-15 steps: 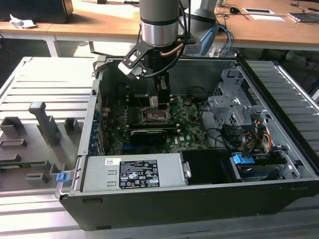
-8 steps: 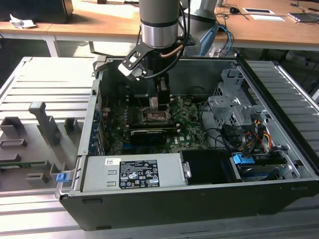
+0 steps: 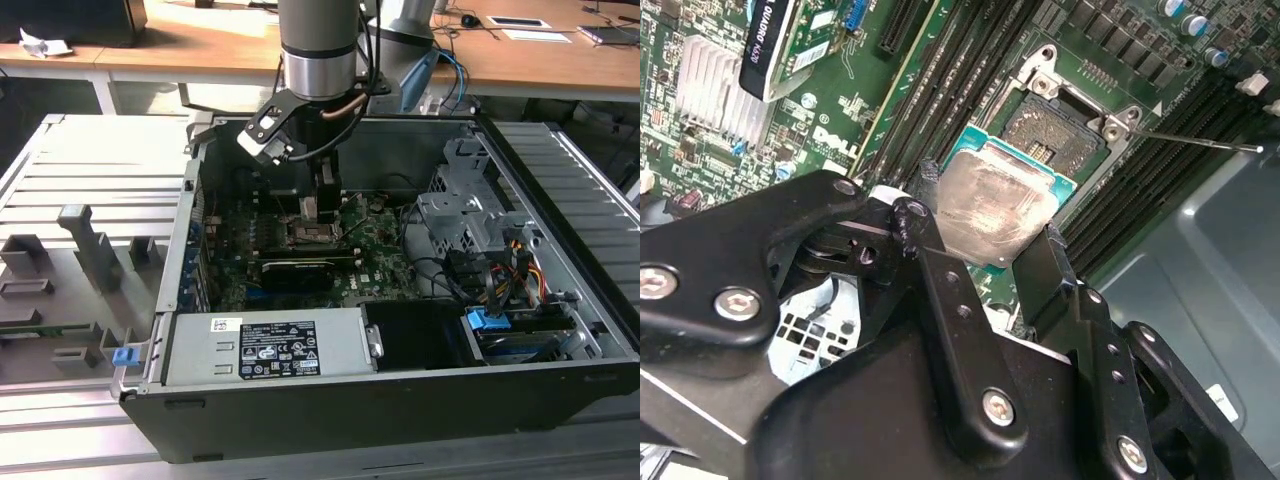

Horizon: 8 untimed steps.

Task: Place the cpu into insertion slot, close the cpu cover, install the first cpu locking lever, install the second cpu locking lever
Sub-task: 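Place the cpu into insertion slot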

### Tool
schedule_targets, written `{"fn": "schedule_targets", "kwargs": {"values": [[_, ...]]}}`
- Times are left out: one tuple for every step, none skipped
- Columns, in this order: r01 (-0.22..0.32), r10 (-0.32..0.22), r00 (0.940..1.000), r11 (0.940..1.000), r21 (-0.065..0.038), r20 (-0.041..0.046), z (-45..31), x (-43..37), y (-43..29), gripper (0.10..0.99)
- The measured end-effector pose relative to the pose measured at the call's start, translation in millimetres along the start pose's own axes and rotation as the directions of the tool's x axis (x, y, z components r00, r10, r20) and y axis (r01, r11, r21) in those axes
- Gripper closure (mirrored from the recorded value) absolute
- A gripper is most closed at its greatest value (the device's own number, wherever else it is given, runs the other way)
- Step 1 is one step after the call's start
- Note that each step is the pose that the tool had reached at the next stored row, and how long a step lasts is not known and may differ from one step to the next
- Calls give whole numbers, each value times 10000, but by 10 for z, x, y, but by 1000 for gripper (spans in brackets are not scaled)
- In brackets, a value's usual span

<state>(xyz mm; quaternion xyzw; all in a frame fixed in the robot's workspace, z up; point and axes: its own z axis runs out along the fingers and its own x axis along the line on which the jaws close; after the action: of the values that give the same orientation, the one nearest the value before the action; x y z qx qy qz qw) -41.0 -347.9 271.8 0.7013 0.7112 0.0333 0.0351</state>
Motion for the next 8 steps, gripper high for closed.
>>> {"fn": "schedule_targets", "kwargs": {"values": [[1, -1, 10000, 10000, -8, -1, 33, 2, -4, 545], [1, -1, 10000, 10000, -8, 0, 58, 2, -9, 545], [1, -1, 10000, 10000, -8, 0, 76, 2, -13, 545], [1, -1, 10000, 10000, -9, 0, 100, 2, -17, 545], [2, -2, 10000, 10000, -8, 1, 120, 4, -19, 545], [3, -3, 10000, 10000, -7, 1, 161, 6, -23, 545], [2, -2, 10000, 10000, -7, 1, 183, 7, -26, 545], [2, -2, 10000, 10000, -8, 0, 223, 9, -29, 545]]}}
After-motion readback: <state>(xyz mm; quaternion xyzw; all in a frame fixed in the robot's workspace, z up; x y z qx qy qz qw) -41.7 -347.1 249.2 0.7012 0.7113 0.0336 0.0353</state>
